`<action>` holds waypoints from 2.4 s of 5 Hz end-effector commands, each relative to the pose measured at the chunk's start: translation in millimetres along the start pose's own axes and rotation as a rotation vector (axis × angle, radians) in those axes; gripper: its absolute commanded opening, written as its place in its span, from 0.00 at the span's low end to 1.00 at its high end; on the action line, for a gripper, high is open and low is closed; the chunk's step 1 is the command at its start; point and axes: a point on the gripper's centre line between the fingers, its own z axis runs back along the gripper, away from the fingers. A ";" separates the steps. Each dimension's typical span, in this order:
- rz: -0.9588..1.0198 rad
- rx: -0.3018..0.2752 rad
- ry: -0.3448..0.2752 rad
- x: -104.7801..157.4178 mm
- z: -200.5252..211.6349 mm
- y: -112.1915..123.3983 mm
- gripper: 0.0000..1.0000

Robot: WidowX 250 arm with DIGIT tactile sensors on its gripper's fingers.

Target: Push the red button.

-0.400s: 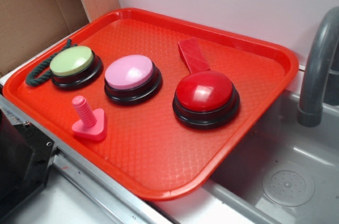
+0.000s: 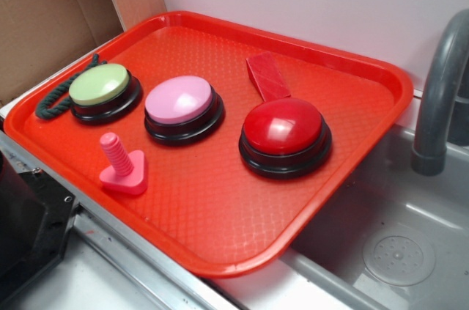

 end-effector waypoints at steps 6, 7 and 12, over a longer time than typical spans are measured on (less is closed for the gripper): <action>-0.578 0.023 0.013 124.5 -122.5 -78.2 1.00; -0.759 0.058 -0.035 126.6 -107.7 -85.5 1.00; -0.678 0.096 -0.030 108.9 -159.9 -125.8 1.00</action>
